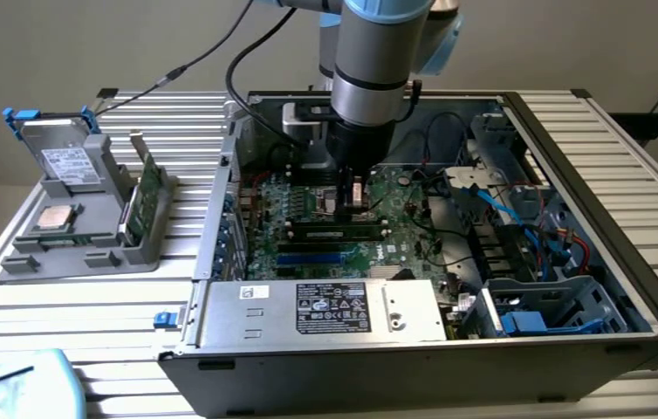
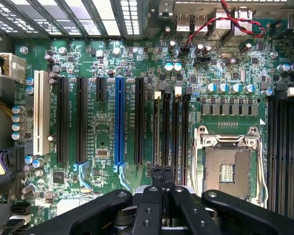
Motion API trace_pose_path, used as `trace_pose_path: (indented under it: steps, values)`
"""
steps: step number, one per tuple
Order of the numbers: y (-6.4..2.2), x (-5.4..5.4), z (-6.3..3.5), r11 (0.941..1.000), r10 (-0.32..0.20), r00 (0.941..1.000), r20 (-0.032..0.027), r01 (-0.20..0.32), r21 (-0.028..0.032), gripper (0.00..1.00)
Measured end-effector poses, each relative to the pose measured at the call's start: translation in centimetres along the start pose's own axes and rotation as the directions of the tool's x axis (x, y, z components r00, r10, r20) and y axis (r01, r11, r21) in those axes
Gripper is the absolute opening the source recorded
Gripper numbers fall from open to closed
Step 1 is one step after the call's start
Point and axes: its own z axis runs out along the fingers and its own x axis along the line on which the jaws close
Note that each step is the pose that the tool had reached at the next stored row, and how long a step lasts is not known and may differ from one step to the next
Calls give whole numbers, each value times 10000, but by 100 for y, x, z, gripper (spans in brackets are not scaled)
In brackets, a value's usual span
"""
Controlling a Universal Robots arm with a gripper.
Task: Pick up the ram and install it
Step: 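Press down the ram until it locks into place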
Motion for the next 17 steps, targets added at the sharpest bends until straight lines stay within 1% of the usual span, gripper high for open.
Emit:
trace_pose_path:
  steps: [6,8,11,13,15,17]
  values:
    - [0,0,0,10000,0,10000,0,0,0,11]
    - [-7,-13,-2,10000,13,10000,-16,-13,-2,11]
    - [-6,-14,3,9991,435,9990,38,-435,3,11]
    - [-7,-14,7,9970,774,9970,64,-774,3,11]
    - [-7,-14,12,9936,1130,9936,90,-1130,3,11]
    - [-8,-14,19,9888,1490,9888,117,-1491,3,11]
